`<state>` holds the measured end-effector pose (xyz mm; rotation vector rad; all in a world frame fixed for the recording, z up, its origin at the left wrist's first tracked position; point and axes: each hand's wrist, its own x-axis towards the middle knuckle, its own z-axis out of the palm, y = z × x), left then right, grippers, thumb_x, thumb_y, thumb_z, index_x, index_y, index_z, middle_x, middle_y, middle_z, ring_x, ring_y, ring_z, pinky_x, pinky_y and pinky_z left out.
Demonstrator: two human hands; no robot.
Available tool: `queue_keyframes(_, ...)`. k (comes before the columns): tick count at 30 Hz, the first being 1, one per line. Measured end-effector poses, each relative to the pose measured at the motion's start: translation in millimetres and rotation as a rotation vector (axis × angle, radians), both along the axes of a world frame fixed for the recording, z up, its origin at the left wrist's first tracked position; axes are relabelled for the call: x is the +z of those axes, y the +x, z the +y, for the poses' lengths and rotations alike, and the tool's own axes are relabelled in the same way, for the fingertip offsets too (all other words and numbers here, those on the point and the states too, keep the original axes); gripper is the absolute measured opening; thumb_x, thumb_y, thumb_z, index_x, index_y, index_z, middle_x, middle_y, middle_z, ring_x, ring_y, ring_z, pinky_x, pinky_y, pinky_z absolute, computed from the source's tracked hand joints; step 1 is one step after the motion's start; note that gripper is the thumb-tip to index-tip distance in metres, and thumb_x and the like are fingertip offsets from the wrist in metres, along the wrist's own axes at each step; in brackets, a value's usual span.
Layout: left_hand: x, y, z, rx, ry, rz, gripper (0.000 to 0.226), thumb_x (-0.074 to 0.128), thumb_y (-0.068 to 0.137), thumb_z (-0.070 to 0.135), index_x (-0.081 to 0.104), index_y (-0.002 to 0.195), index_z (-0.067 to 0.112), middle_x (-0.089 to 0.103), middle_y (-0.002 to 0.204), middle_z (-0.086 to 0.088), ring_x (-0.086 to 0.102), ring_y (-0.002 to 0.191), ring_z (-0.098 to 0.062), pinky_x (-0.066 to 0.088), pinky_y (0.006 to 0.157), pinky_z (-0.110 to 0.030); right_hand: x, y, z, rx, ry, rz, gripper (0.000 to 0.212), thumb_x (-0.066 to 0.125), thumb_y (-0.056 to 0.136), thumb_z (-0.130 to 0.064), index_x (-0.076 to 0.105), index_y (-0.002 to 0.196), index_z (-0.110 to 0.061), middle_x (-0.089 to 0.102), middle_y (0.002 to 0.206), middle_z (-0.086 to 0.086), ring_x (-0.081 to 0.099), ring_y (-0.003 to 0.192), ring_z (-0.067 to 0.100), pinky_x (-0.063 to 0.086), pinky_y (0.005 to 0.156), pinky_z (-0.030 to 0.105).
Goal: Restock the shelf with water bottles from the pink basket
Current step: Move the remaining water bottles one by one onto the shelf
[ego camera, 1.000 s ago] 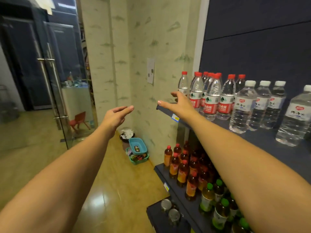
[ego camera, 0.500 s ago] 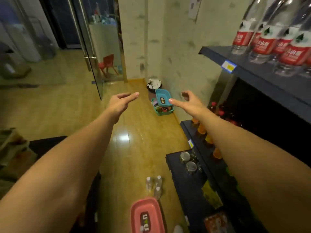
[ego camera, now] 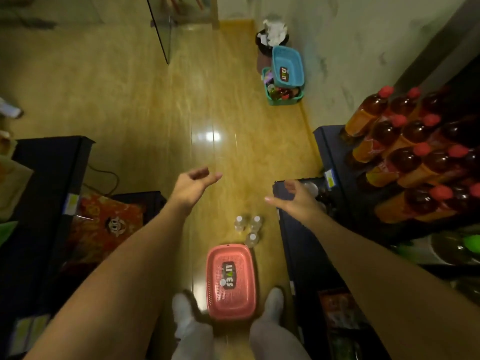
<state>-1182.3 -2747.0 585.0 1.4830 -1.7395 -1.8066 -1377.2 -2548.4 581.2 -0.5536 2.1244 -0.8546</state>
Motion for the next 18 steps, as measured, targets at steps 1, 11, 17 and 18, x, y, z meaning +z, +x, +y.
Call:
queue_keyframes(1, -25, 3, 1, -0.008, 0.019, -0.030, 0.072, 0.086, 0.082, 0.033, 0.059, 0.143, 0.006, 0.064, 0.140, -0.007, 0.059, 0.122, -0.017, 0.043, 0.106, -0.028, -22, 6, 2, -0.016, 0.022, -0.023, 0.096, 0.088, 0.070, -0.048, 0.042, 0.148, -0.017, 0.047, 0.151, 0.001, 0.046, 0.137, 0.022, 0.039, 0.100, 0.029)
queue_keyframes(11, -298, 40, 7, -0.091, 0.113, -0.243, 0.069, 0.081, 0.088, 0.032, 0.053, 0.149, 0.016, 0.054, 0.153, -0.005, 0.051, 0.140, -0.022, 0.043, 0.111, -0.034, -255, 55, 17, -0.153, 0.170, -0.204, 0.131, 0.089, 0.040, -0.069, 0.033, 0.152, -0.030, 0.040, 0.154, -0.001, 0.043, 0.139, 0.024, 0.040, 0.112, 0.053)
queue_keyframes(17, -424, 48, 10, -0.160, 0.135, -0.338, 0.078, 0.085, 0.084, 0.028, 0.048, 0.152, 0.015, 0.050, 0.157, -0.007, 0.046, 0.146, -0.023, 0.040, 0.118, -0.039, -383, 69, 26, -0.230, 0.186, -0.186, 0.126, 0.095, 0.052, -0.051, 0.027, 0.155, -0.025, 0.032, 0.159, 0.005, 0.039, 0.142, 0.027, 0.041, 0.111, 0.051)
queue_keyframes(18, -442, 46, 9, -0.160, 0.128, -0.346, 0.079, 0.086, 0.083, 0.029, 0.049, 0.152, 0.016, 0.051, 0.157, -0.007, 0.046, 0.145, -0.023, 0.041, 0.117, -0.040, -402, 71, 28, -0.239, 0.190, -0.187, 0.126, 0.094, 0.053, -0.050, 0.026, 0.155, -0.026, 0.031, 0.160, 0.006, 0.038, 0.143, 0.028, 0.041, 0.111, 0.052)
